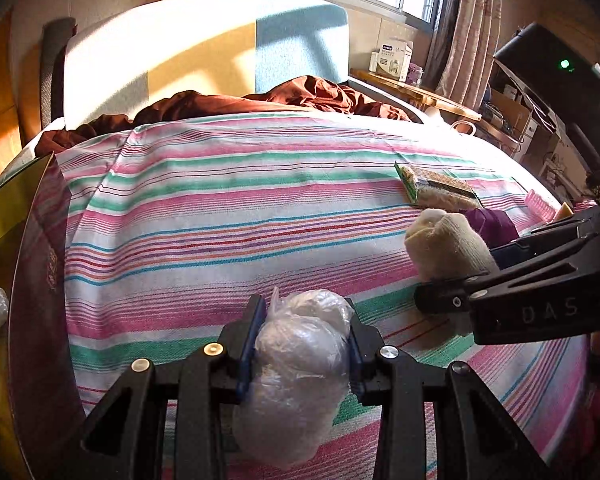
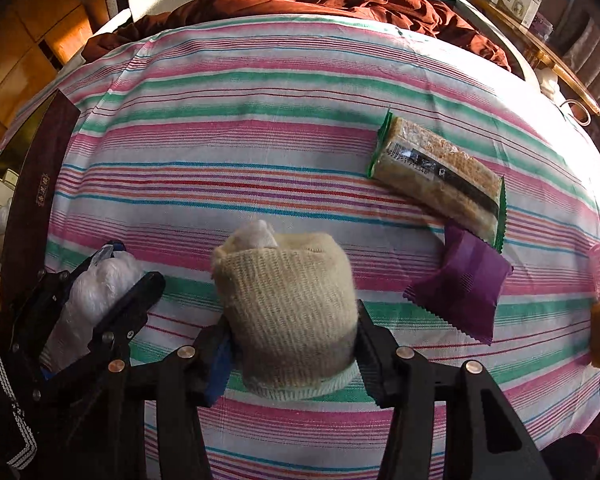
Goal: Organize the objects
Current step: 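Carry the clear bag into the gold tray and open the left tool, then carry the beige sock into the gold tray and open the right tool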
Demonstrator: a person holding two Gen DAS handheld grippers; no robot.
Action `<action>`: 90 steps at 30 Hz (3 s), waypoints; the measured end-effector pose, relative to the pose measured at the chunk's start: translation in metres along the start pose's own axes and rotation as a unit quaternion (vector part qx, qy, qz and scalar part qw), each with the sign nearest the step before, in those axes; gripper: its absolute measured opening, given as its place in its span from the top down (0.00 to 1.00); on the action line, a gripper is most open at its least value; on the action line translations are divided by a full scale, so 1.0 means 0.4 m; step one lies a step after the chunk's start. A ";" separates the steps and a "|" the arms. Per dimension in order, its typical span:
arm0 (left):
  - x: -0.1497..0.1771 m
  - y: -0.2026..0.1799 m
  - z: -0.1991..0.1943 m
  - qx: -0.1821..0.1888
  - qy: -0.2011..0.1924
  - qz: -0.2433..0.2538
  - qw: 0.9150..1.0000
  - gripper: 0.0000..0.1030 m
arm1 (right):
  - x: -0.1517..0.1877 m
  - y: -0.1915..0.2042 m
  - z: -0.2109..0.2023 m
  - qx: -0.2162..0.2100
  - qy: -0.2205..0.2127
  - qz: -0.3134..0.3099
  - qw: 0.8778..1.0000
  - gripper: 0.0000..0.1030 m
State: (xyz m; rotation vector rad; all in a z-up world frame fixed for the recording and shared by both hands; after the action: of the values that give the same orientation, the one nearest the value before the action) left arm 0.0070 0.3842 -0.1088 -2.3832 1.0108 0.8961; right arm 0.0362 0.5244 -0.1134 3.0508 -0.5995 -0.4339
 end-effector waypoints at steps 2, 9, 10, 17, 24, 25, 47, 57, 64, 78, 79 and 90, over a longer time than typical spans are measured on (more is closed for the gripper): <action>0.000 -0.001 0.002 -0.002 0.000 0.001 1.000 0.63 | -0.003 -0.003 0.003 0.000 -0.002 0.001 1.000 0.49; 0.000 -0.003 0.001 -0.006 0.000 0.005 1.000 0.63 | -0.022 -0.016 0.008 -0.001 -0.004 -0.001 1.000 0.49; 0.000 -0.003 0.001 -0.007 0.000 0.005 1.000 0.63 | -0.024 -0.017 0.008 -0.001 -0.005 -0.001 1.000 0.49; 0.000 -0.007 0.000 -0.012 0.000 0.009 1.000 0.63 | -0.038 -0.015 0.017 -0.002 -0.004 -0.005 1.000 0.49; -0.001 -0.010 0.001 -0.017 0.001 0.013 1.000 0.63 | -0.049 -0.020 0.037 0.001 -0.005 -0.012 1.000 0.49; -0.001 -0.009 0.001 -0.017 0.001 0.014 1.000 0.63 | -0.055 -0.032 0.048 0.002 -0.006 -0.015 1.000 0.49; 0.001 0.067 -0.226 -0.022 -0.020 0.011 1.000 0.66 | -0.083 -0.028 0.084 0.013 -0.016 -0.035 0.999 0.49; -0.067 0.409 -0.344 -0.048 -0.020 -0.127 0.991 0.65 | -0.079 -0.021 0.081 0.023 -0.018 -0.042 0.999 0.49; -0.095 0.555 -0.301 -0.079 -0.002 -0.158 0.984 0.65 | -0.078 -0.018 0.080 0.022 -0.017 -0.041 0.999 0.49; -0.168 0.670 -0.176 -0.131 0.028 -0.185 0.974 0.45 | -0.088 -0.014 0.085 0.024 -0.018 -0.045 0.999 0.49; -0.169 0.670 -0.180 -0.129 0.027 -0.184 0.974 0.45 | -0.089 -0.014 0.086 0.024 -0.018 -0.045 0.999 0.49; -0.093 0.554 -0.354 -0.151 -0.035 -0.144 0.977 0.39 | -0.092 -0.012 0.091 0.033 -0.020 -0.052 0.998 0.49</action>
State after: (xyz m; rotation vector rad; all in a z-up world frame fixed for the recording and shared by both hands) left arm -0.1209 0.1753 -0.0059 -2.6348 0.5098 1.0755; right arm -0.0046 0.5443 -0.1389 3.1532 -0.4677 -0.4894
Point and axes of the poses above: each gripper's, at about its wrist camera, not at the fingertips, and z roughly the way its jaws point, y to its left, x to its underside, the point moved 2 cm from there along z, roughly the way its jaws point
